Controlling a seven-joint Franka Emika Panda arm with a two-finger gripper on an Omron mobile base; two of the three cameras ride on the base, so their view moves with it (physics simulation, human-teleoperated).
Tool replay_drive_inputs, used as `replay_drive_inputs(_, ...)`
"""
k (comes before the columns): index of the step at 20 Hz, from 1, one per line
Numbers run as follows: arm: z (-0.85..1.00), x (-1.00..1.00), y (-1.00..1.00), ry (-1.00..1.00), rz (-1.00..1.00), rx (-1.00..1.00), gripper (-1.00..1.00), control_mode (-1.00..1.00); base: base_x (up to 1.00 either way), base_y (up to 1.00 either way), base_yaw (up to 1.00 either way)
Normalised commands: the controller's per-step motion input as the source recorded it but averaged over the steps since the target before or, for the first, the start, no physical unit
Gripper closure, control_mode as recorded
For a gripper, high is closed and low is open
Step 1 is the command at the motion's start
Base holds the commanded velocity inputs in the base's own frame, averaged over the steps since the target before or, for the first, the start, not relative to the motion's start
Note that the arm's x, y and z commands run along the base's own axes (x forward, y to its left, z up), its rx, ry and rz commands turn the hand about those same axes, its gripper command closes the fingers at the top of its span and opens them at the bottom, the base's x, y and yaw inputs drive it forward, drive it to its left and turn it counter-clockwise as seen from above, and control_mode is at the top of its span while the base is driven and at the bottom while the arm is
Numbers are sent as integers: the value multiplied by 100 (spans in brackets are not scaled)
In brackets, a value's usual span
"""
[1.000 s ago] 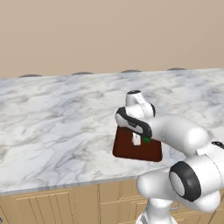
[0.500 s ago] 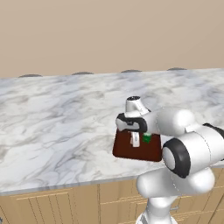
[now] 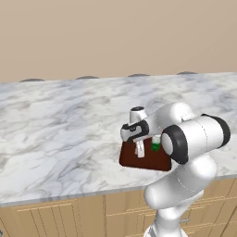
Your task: Take out the milk from the fridge and place it on the tray on the counter. Then take the sugar cube near the tray and place it in the tray.
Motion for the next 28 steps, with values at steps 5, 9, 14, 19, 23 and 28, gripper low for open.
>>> replay_drive_inputs(5,-38,28,0,1,2,0,100,-100,0,0,0)
replay_drive_inputs(9,-45,19,3,2,1,0,-100,-100,0,0,0)
replay_drive_inputs(14,-4,2,1,0,0,-1,-100,-100,0,0,0)
replay_drive_inputs(19,32,-5,0,0,0,0,-100,-100,0,0,0)
replay_drive_inputs(23,69,-31,0,-4,0,0,-100,-100,0,0,0)
replay_drive_inputs(28,68,-68,0,-12,0,2,-100,-100,0,0,0)
